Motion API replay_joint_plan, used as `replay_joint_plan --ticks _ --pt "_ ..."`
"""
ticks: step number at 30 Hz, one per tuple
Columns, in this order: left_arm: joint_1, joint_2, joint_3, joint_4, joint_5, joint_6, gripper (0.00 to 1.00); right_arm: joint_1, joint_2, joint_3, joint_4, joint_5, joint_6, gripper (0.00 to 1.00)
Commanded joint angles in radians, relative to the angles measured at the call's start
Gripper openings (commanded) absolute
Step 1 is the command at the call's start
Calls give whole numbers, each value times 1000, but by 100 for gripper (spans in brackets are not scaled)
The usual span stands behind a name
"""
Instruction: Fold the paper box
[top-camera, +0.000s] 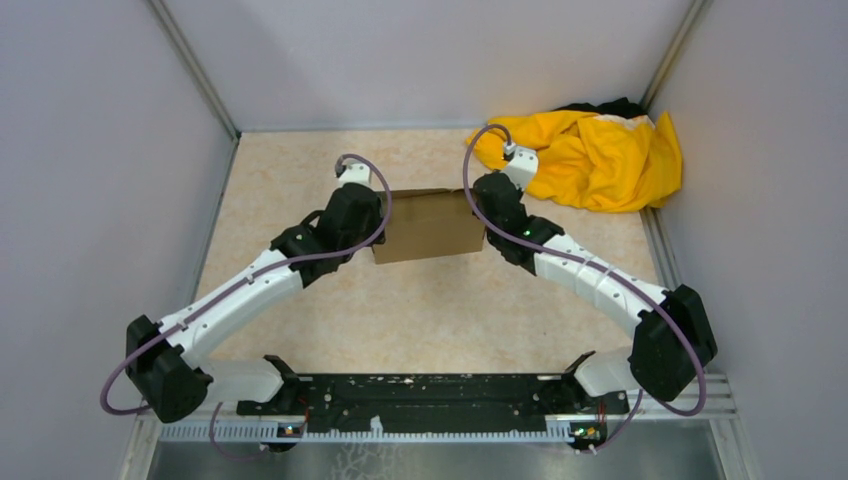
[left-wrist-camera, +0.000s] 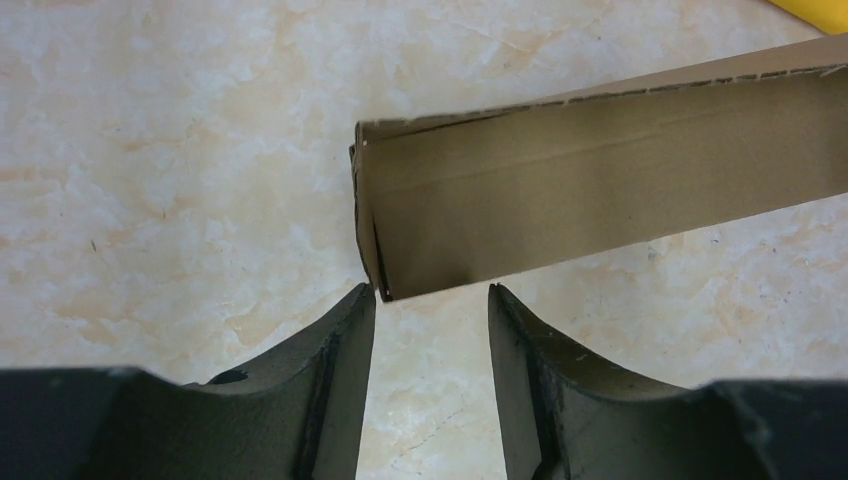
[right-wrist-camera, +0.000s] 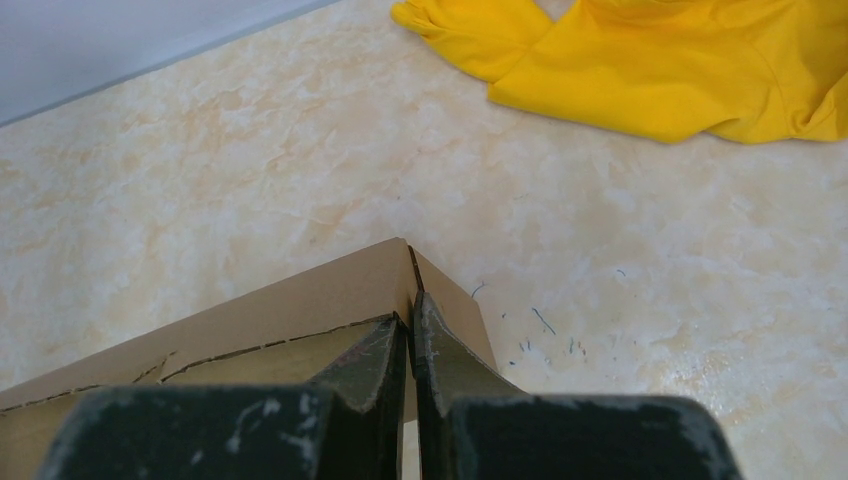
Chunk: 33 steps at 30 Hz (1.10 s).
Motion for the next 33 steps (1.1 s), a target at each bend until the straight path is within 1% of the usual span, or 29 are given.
replay_joint_plan --ticks 1,4,7,8,11,14,18,21,25,28,33 --pt "13 -41 6 -19 -38 18 52 19 44 -18 -189 -65 20 0" --pt "26 -53 7 -18 -45 26 53 18 44 -19 -190 -65 17 0" --pt "36 -55 11 -22 -45 35 60 19 43 -21 -191 -65 18 0" --pt "40 -57 11 -23 -43 37 61 19 43 -22 -191 -65 17 0" --pt "63 -63 1 -7 -27 47 62 18 42 -19 -192 -66 14 0" --pt "97 -74 -15 48 -4 84 61 19 41 -20 -190 -69 10 0" --pt "163 -73 -35 159 91 154 60 19 45 -15 -190 -71 1 0" --pt "204 -64 -35 226 187 196 59 19 49 -9 -194 -73 -3 0" --pt "218 -31 -12 272 258 232 56 19 50 -5 -196 -72 -10 0" --pt "219 -16 0 279 288 243 51 19 50 -6 -197 -70 -11 0" --pt "218 0 8 279 320 243 41 20 50 -9 -195 -70 -11 0"
